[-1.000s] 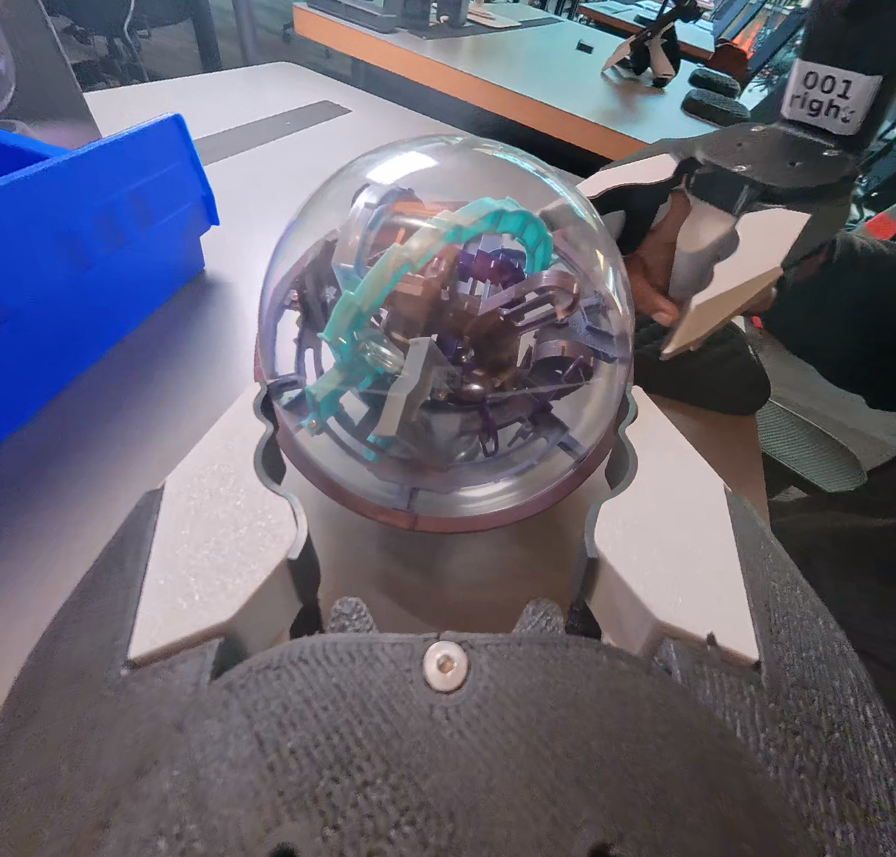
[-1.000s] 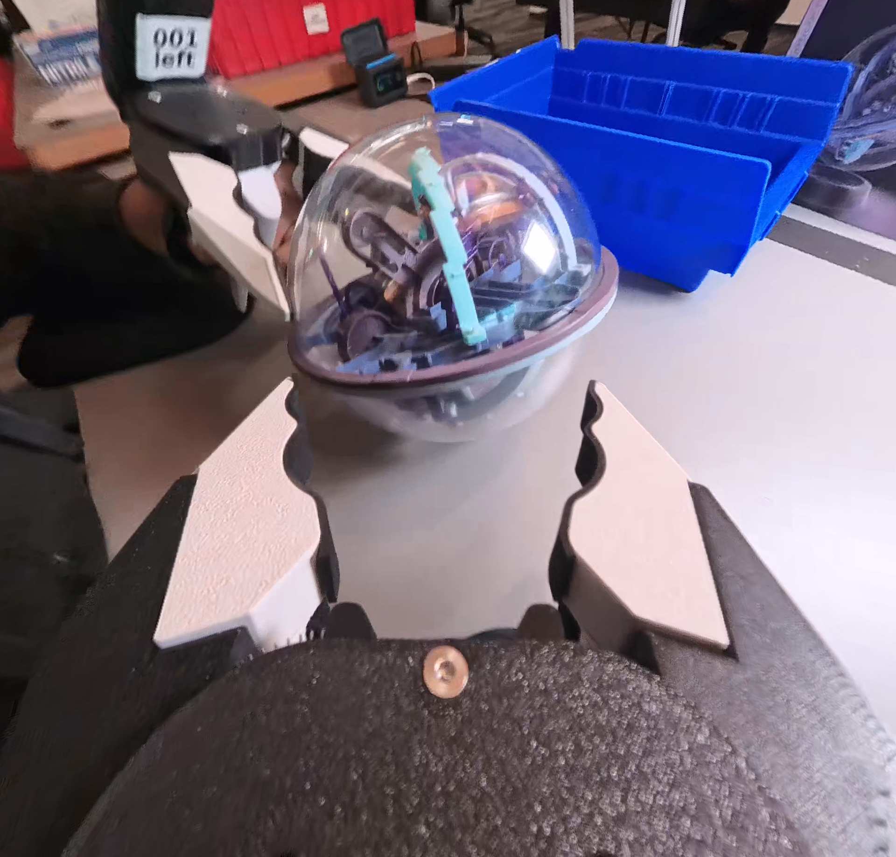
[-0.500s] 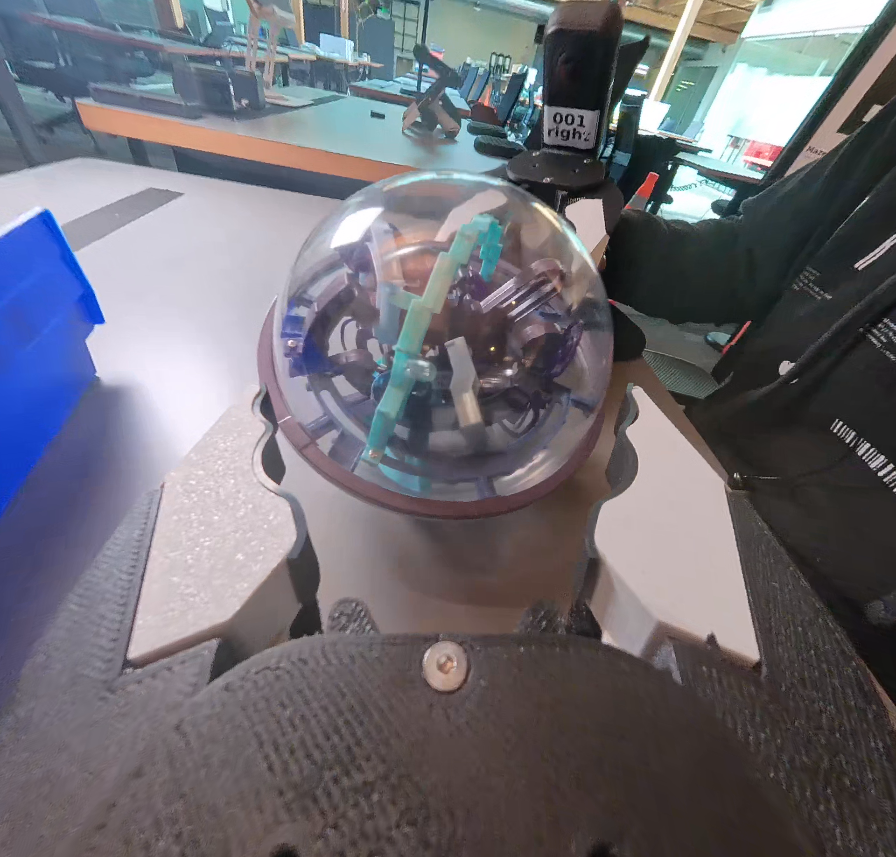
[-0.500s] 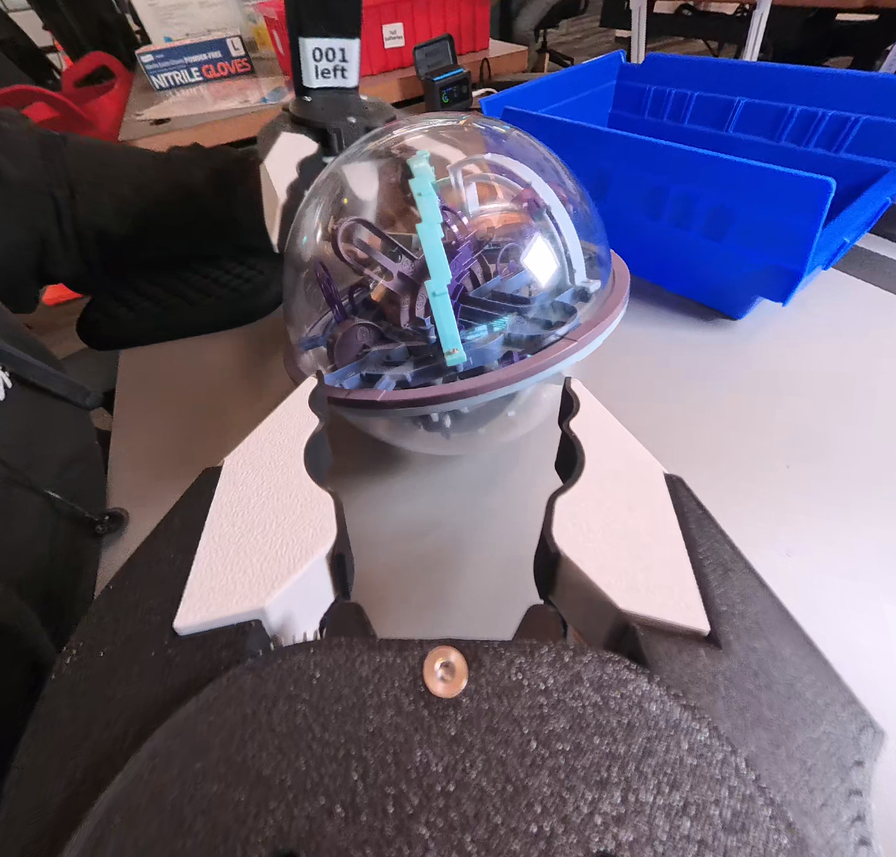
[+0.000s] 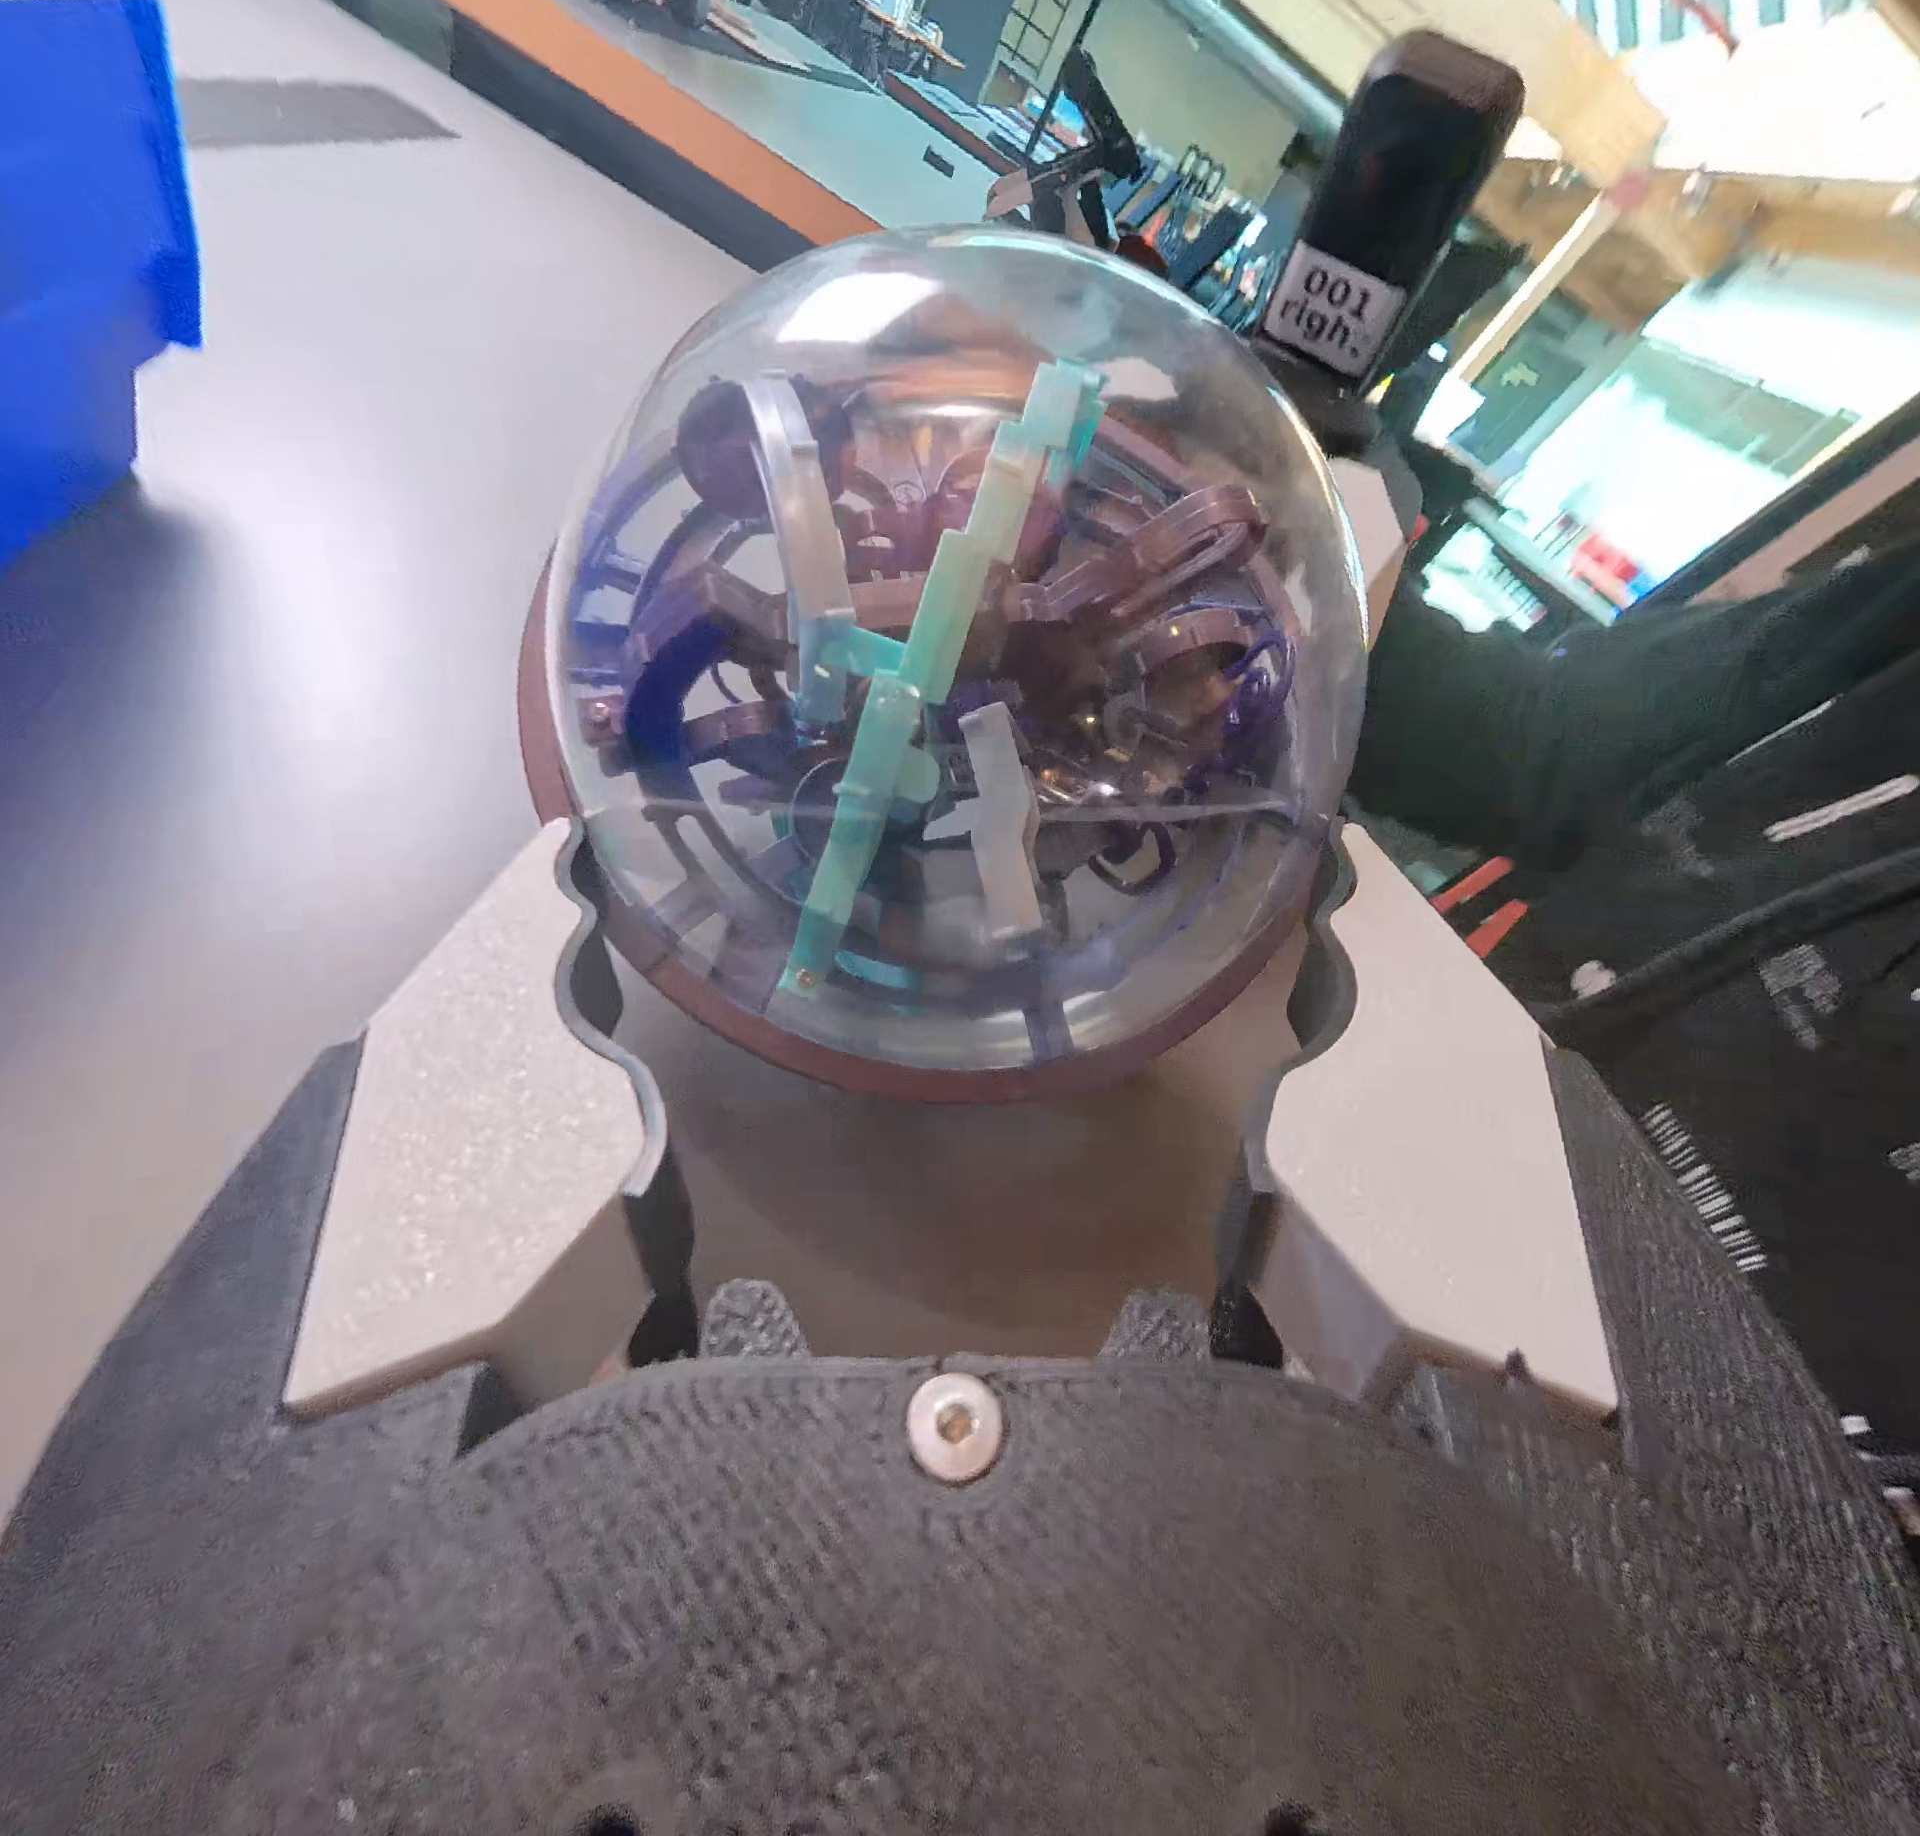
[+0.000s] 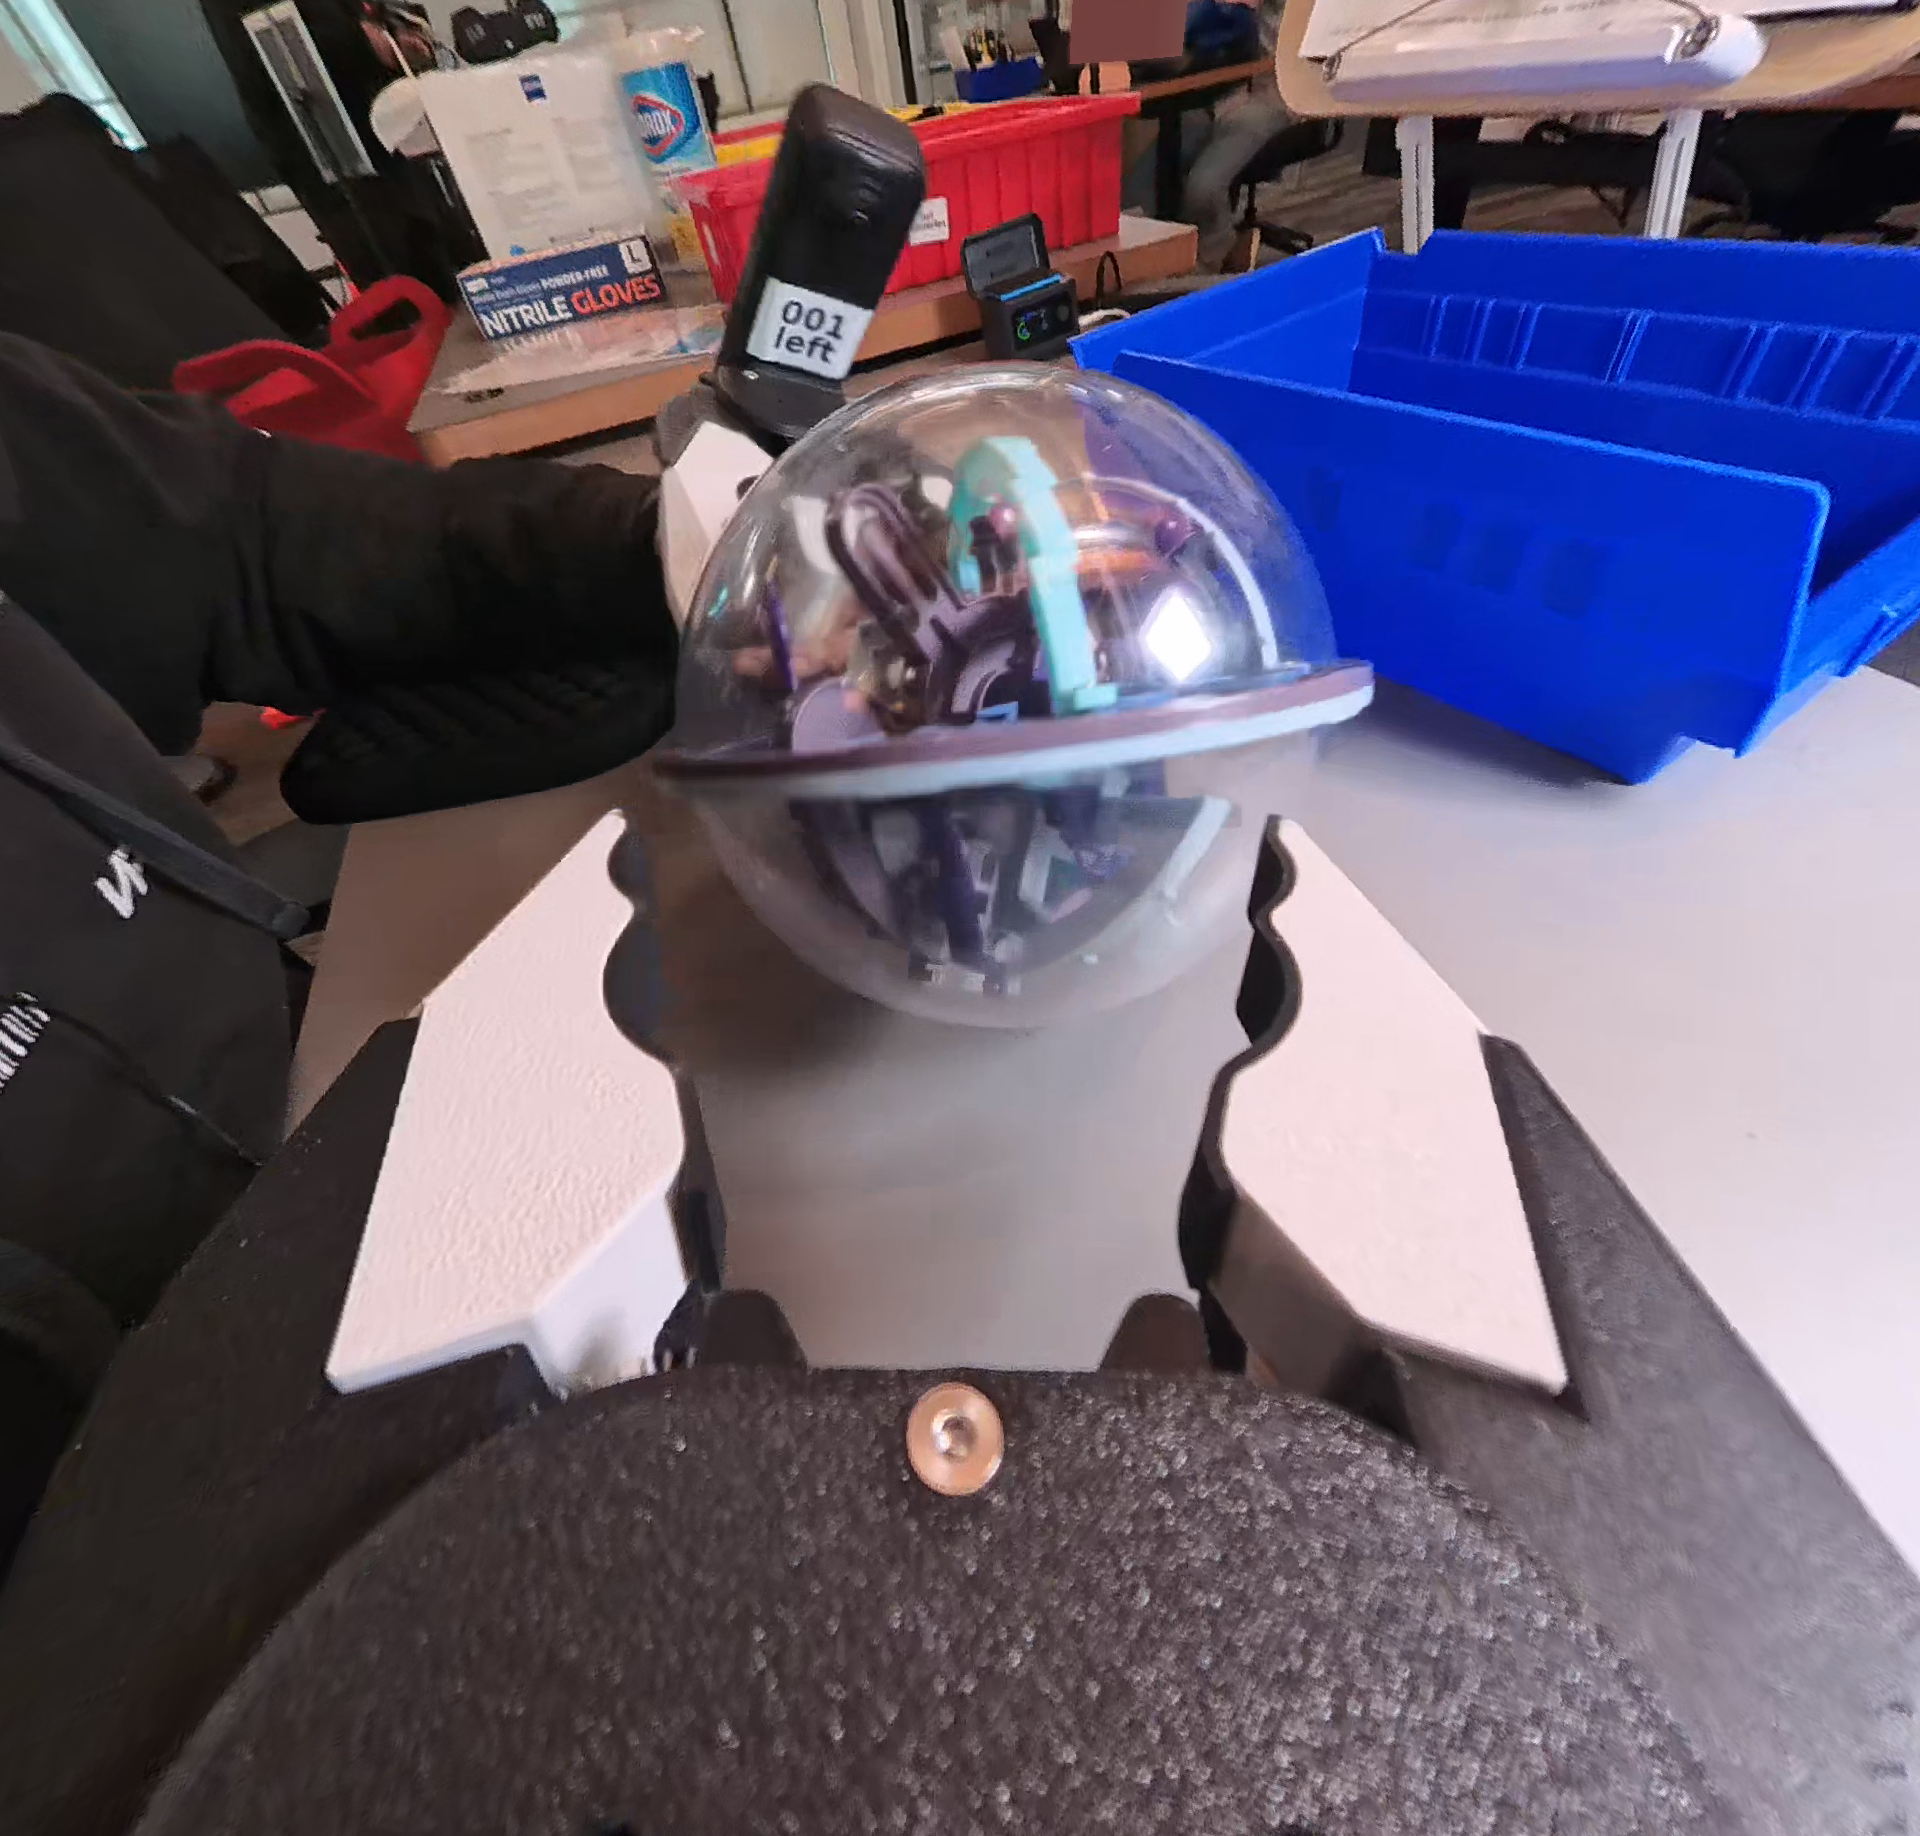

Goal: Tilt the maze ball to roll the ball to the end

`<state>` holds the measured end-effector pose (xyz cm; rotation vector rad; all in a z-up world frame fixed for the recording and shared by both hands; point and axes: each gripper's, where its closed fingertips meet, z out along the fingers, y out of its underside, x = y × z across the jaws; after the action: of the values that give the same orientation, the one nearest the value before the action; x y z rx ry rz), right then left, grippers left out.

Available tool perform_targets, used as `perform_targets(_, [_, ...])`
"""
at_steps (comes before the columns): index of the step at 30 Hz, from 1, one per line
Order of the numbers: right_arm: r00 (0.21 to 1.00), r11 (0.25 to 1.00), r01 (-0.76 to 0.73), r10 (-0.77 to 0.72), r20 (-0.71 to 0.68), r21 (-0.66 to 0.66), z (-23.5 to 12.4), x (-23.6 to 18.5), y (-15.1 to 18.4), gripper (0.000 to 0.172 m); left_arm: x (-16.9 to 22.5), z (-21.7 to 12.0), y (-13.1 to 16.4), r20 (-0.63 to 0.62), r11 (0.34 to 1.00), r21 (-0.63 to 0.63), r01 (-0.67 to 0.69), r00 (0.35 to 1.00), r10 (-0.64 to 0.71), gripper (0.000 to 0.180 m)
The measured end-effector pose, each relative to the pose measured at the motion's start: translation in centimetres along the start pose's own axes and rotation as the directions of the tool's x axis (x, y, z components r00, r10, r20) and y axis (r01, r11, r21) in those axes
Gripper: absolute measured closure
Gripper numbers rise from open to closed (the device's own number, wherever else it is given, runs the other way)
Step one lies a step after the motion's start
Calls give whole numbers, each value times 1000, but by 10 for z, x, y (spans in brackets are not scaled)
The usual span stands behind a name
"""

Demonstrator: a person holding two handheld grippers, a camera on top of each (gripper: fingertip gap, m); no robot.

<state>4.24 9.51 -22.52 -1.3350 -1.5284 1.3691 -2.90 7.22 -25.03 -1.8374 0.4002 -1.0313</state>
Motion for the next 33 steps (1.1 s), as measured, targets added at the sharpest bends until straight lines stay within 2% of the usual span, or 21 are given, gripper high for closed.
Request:
perform_targets(4, [995,994,73,-78,-69,-76,6,5,16,51,3,-3,4,-76,987,-7,160,984,-160,52])
perform_targets(6, [992,991,92,-100,-77,-93,10,4,18,51,5,-7,3,-91,986,-15,165,982,-165,52])
perform_targets(10, [994,992,89,-95,-57,-92,13,3,15,56,1,-25,-22,-29,993,91,-71,997,74,40])
perform_targets(14, [998,995,61,-62,-18,-80,16,6,8,60,1,-14,-21,-3,957,-4,-290,957,290,37])
perform_targets(17, [1000,996,20,-20,8,-82,19,10,0,65,2,-7,-21,-40,939,-5,-344,938,343,42])
perform_targets(22, [999,998,-30,29,-20,-55,22,23,-13,71,-10,-10,-23,-13,976,62,-208,978,209,44])
perform_targets(25, [999,999,-19,17,-38,-38,22,24,-13,63,-16,-15,-23,12,990,85,-114,993,113,45])
perform_targets(29, [993,995,57,-65,-100,-81,28,23,-1,54,-15,-16,-25,23,992,124,12,1000,-15,47])
perform_targets(33, [994,992,82,-89,-71,-95,36,14,2,50,-8,-17,-21,8,992,122,27,1000,-28,47])
